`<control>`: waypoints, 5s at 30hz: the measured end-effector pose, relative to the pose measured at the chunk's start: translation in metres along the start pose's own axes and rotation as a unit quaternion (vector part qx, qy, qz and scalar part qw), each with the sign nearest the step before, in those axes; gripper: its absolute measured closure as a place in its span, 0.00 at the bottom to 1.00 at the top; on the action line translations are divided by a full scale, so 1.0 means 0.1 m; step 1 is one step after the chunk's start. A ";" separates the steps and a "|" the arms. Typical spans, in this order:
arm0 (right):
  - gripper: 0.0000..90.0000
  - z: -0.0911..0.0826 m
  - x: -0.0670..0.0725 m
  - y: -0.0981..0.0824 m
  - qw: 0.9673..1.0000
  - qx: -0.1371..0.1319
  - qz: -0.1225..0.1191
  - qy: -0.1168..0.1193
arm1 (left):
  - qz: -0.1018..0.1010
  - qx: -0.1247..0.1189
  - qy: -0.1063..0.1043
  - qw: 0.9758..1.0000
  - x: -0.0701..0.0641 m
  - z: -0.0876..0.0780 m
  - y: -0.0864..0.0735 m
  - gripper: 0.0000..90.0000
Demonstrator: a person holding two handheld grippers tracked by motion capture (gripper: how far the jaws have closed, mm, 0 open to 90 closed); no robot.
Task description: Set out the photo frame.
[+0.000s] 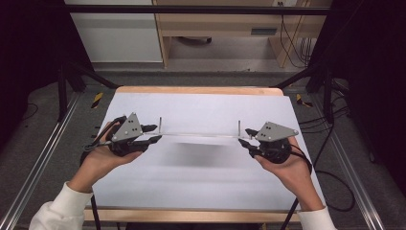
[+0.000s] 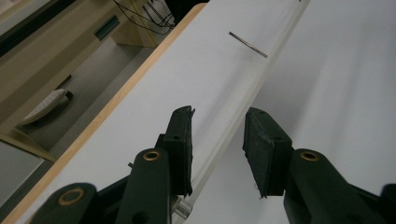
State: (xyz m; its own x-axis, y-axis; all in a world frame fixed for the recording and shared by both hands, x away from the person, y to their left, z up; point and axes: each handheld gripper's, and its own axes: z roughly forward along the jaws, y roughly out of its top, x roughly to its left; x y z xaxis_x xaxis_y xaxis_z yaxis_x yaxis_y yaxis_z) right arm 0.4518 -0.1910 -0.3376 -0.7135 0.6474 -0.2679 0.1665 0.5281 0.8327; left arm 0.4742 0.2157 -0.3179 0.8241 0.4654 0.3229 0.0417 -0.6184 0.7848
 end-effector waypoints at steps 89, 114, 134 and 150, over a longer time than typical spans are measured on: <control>0.59 0.87 -1.28 0.36 0.984 -0.070 0.160 -0.021 | -0.210 -0.010 0.055 0.976 0.16 0.32 -0.80 0.22; 0.12 0.42 -0.91 0.15 0.983 -0.031 0.142 -0.114 | -0.224 -0.002 0.064 0.972 0.01 0.26 -0.92 0.11; 0.07 -0.02 -0.49 -0.33 0.982 -0.002 0.140 -0.125 | -0.232 -0.003 0.066 0.970 -0.13 0.15 -1.11 0.08; 0.07 0.08 -0.20 -0.96 0.978 0.033 0.173 -0.112 | -0.250 -0.004 0.080 0.965 -0.18 0.10 -1.38 0.08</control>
State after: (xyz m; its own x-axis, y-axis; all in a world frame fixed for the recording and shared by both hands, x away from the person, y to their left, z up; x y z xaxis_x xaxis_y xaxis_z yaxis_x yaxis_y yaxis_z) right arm 0.4555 -0.2508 -0.4159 -0.4399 0.8943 -0.0814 0.4212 0.2855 0.8609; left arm 0.4592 0.2865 -0.4370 0.6038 0.7969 -0.0197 0.4067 -0.2867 0.8674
